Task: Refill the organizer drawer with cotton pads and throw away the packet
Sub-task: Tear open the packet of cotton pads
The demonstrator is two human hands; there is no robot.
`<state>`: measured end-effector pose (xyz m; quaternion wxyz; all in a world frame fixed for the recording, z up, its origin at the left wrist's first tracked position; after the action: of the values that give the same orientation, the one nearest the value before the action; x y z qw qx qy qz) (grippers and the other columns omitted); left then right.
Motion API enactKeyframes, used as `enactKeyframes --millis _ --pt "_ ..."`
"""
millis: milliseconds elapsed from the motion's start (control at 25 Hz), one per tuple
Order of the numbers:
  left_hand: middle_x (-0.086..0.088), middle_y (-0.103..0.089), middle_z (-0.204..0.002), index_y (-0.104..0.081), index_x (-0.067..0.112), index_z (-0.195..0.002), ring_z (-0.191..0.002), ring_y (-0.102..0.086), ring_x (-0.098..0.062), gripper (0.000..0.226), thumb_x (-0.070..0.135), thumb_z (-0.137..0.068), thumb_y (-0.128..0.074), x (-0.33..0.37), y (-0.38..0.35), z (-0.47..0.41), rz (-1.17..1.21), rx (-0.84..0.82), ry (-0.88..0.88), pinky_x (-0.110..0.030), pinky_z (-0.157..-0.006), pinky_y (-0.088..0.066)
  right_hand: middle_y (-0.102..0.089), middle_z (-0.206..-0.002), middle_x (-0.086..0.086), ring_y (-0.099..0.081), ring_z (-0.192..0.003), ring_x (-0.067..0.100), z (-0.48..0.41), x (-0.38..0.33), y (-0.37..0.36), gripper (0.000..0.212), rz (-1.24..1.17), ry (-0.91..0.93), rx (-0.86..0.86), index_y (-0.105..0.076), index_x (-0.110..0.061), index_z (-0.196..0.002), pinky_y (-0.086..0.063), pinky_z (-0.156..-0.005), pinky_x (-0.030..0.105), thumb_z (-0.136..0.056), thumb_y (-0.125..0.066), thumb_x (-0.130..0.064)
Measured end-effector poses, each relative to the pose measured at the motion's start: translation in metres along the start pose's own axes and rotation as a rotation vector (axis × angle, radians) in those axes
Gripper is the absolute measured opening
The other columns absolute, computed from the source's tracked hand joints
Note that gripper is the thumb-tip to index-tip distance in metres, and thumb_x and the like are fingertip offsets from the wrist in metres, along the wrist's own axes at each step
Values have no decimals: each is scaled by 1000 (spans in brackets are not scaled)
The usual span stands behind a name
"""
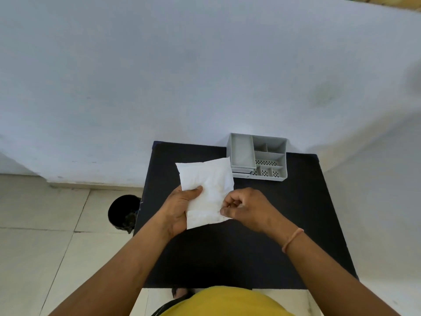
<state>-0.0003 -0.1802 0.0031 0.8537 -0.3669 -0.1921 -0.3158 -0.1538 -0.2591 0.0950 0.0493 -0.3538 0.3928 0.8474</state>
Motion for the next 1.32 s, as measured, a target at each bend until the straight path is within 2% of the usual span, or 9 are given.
enactKeyframes --millis 200,360,520,680,800,920,1160,1240,1320 --pt "-25 -77 -127 -61 6 -142 -113 -75 -47 39 13 -103 -64 -8 -29 2 8 43 112 -59 -81 -65 -62 -111 -17 -61 -97 7 25 13 10 49 86 38 -67 -63 -36 -124 -50 -82 20 -80 -85 -39" --pt "-32 -73 -129 -61 -1 -137 -117 -73 -50 53 41 -105 -58 -23 -53 6 41 50 220 -59 -91 -62 -71 -104 -11 -65 -92 6 33 12 48 35 13 131 189 -69 -33 -115 -49 -74 15 -83 -82 -33" --pt "-27 -73 -126 -62 3 -124 -108 -78 -44 70 67 -95 -61 -41 -63 22 -19 127 206 -57 -88 -65 -70 -95 -10 -67 -88 6 40 14 72 49 -76 164 342 -62 -35 -129 -51 -73 16 -83 -80 -29" --pt "-17 -75 -117 -65 16 -125 -97 -81 -33 44 47 -94 -74 -28 -95 53 -219 131 -71 -48 -81 -68 -72 -89 -7 -71 -85 10 41 26 79 56 -151 174 398 -56 -35 -135 -55 -73 13 -86 -81 -26" --pt "-6 -83 -112 -69 19 -127 -99 -83 -23 46 40 -88 -83 -20 -130 66 -382 17 -203 -45 -86 -68 -70 -88 -14 -72 -83 7 48 27 71 49 -186 222 364 -54 -33 -137 -59 -71 12 -92 -76 -32" --pt "-4 -85 -100 -79 18 -110 -92 -83 -19 23 34 -93 -80 -19 -141 63 -527 97 -270 -42 -83 -69 -67 -94 -20 -71 -86 -1 50 32 59 49 -197 227 278 -57 -28 -135 -57 -73 9 -92 -76 -17" --pt "-12 -85 -98 -82 10 -104 -90 -84 -27 17 18 -104 -67 -25 -107 55 -463 308 -215 -47 -81 -70 -81 -96 4 -78 -94 16 47 72 57 42 -698 -69 197 -70 -14 -127 -64 -87 33 -87 -80 -10" --pt "-11 -83 -103 -82 13 -101 -96 -81 -28 15 17 -103 -68 -21 -97 54 -494 351 -219 -47 -84 -69 -80 -94 4 -79 -91 17 52 85 70 39 -644 -129 251 -72 -14 -125 -66 -85 34 -87 -80 -12" --pt "-10 -81 -109 -83 15 -100 -99 -80 -27 14 16 -102 -69 -19 -91 55 -519 370 -231 -47 -86 -69 -78 -87 -2 -76 -85 11 58 88 86 35 -318 -115 280 -73 -17 -123 -64 -84 27 -89 -79 -22"
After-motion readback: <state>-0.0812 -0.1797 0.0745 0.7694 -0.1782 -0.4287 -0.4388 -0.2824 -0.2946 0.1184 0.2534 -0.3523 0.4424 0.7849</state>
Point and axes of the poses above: each hand's wrist, its own z-axis away from the middle knuckle, its own y-axis out of the back of the hand, x = y × z, the point moved 9 cm from there along -z, towards the middle knuckle
